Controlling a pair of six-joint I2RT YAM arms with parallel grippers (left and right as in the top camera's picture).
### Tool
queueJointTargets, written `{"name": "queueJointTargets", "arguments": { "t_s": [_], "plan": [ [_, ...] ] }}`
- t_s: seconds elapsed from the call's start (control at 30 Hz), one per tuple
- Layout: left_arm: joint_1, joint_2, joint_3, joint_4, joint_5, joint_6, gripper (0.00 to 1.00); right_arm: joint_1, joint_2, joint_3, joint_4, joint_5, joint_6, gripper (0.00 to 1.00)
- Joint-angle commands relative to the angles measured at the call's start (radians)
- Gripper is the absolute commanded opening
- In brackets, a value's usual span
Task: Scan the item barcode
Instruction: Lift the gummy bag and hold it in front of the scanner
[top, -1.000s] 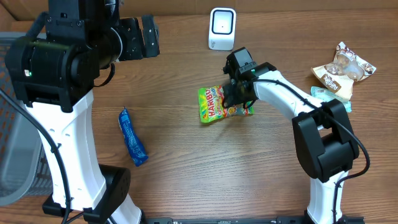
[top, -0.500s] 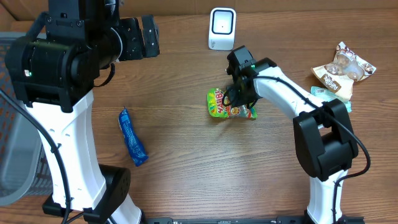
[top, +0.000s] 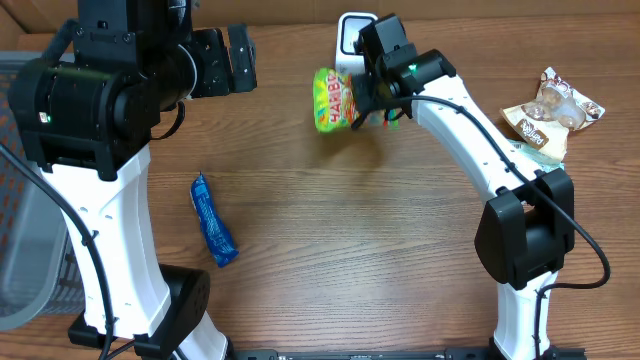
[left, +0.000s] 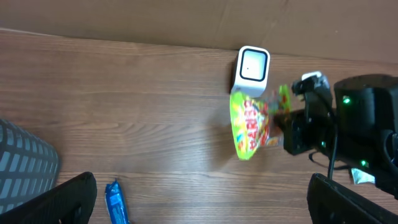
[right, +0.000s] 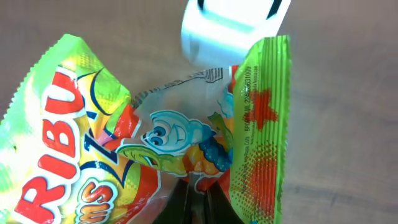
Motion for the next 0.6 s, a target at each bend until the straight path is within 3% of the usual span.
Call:
{"name": "queueJointTargets", "arguments": {
  "t_s": [0.0,0.23,0.57],
  "plan": [
    [-0.002,-0.002,0.001,0.002,-0.005,-0.002,1.0,-0.005,-0.014,0.042,0.076,0.052,0.04,0.04],
    [-0.002,-0.002,0.001,0.002,-0.005,-0.002,1.0,-0.005,-0.014,0.043,0.274,0.133,0.103,0.04],
    [-0.002,-0.002,0.001,0.002,-0.006,-0.002,0.99,-0.005,0.018,0.043,0.541,0.144,0.079,0.04]
  ]
}}
